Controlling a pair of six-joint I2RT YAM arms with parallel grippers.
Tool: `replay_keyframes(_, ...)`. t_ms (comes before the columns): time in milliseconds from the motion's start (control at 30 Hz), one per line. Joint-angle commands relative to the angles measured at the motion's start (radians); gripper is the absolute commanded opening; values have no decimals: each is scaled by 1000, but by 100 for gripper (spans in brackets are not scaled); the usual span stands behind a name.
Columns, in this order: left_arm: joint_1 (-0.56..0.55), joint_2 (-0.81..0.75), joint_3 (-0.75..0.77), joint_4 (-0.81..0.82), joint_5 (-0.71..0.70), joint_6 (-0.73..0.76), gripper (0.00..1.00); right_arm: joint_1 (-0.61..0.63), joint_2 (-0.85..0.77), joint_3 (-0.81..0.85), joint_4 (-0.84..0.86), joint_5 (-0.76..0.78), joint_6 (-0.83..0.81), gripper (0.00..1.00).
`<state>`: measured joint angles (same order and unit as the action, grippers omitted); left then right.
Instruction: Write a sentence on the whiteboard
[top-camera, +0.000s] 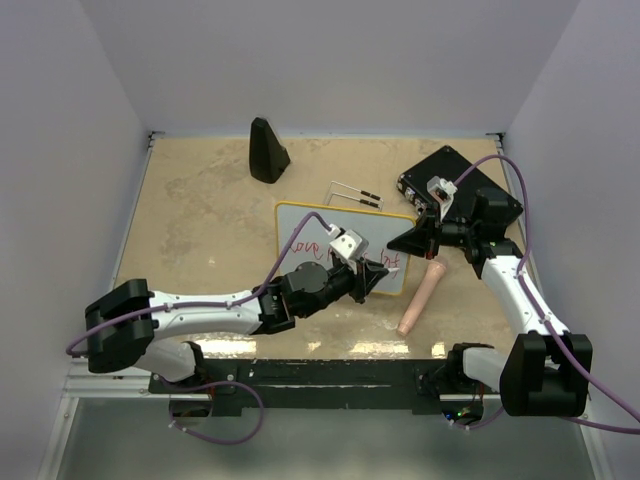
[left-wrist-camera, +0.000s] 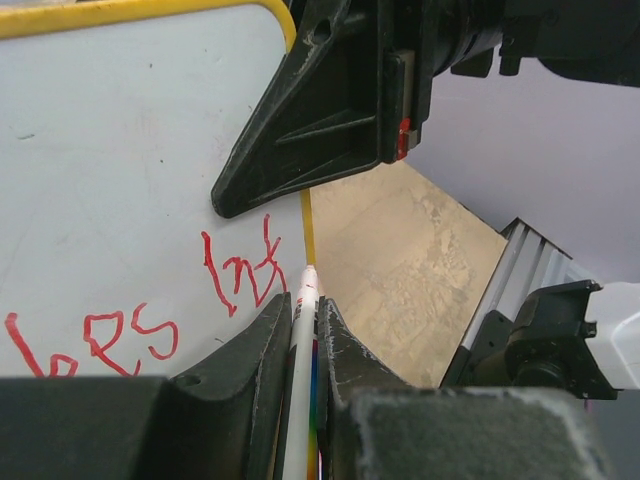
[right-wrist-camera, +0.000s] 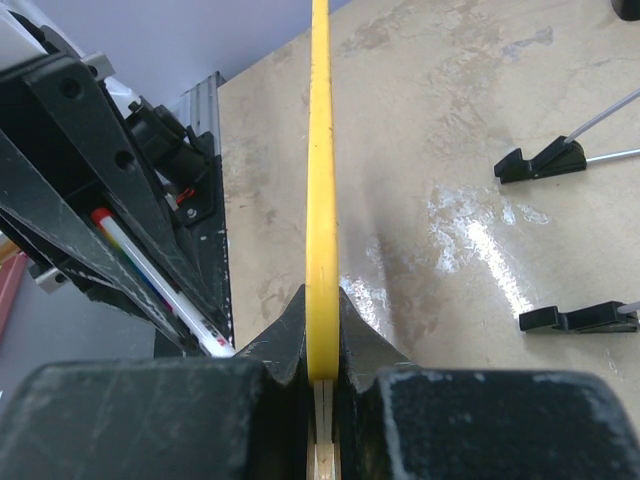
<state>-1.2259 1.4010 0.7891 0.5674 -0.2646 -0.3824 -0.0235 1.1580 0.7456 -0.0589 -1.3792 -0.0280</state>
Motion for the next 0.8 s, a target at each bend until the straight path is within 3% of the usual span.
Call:
replay_keyframes(0,3,39,65,29,2,2,0,0,-35,12,39,-63,16,0)
replay_keyframes(767,3,58,84,-15,-59,17,0,-1,-38,11,41,-66,17,0)
